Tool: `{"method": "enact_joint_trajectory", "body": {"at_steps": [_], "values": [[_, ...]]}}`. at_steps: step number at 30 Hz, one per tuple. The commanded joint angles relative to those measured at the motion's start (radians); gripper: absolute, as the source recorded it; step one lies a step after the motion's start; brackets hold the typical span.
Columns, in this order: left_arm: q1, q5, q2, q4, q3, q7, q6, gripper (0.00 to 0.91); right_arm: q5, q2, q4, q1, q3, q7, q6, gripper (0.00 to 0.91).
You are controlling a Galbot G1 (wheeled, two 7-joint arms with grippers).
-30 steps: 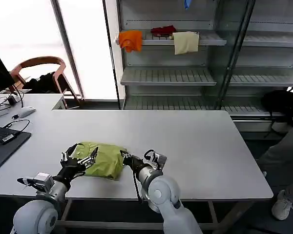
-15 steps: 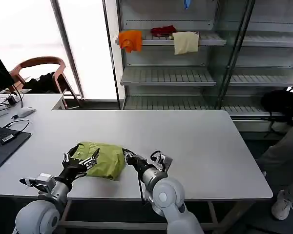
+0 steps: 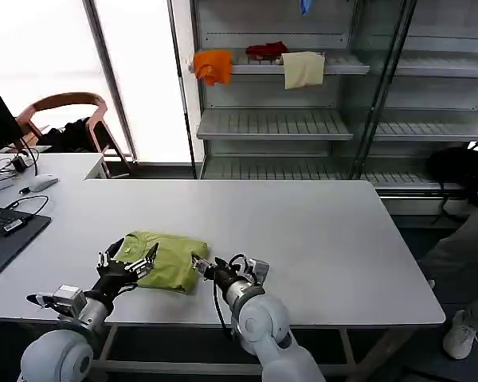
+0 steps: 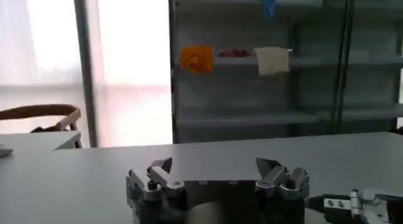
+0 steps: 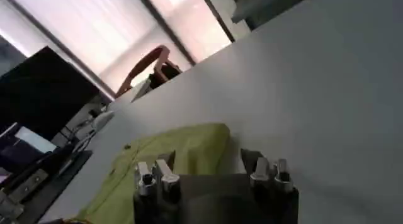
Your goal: Fold and organize the clothes.
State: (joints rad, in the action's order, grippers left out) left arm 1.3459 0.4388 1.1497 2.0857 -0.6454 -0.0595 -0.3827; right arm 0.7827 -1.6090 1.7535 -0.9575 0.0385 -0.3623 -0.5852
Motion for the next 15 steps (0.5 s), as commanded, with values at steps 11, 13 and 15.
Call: {"method": "enact_joint_trajectory", "body": {"at_steps": [11,13,15], "values": [[0.024,0.009,0.001,0.007,-0.017,-0.001,0.01,0.907,-0.082,-0.049,-0.104,0.028,-0.074,0.052,-0.001,0.625],[0.027,0.008,0.002,0.008,-0.016,-0.001,0.012,0.907,-0.082,-0.049,-0.096,0.022,-0.071,0.082,-0.001,0.615],[0.028,0.007,0.007,0.011,-0.013,0.0,0.012,0.907,-0.084,-0.049,-0.088,0.017,-0.072,0.111,-0.001,0.544]]}}
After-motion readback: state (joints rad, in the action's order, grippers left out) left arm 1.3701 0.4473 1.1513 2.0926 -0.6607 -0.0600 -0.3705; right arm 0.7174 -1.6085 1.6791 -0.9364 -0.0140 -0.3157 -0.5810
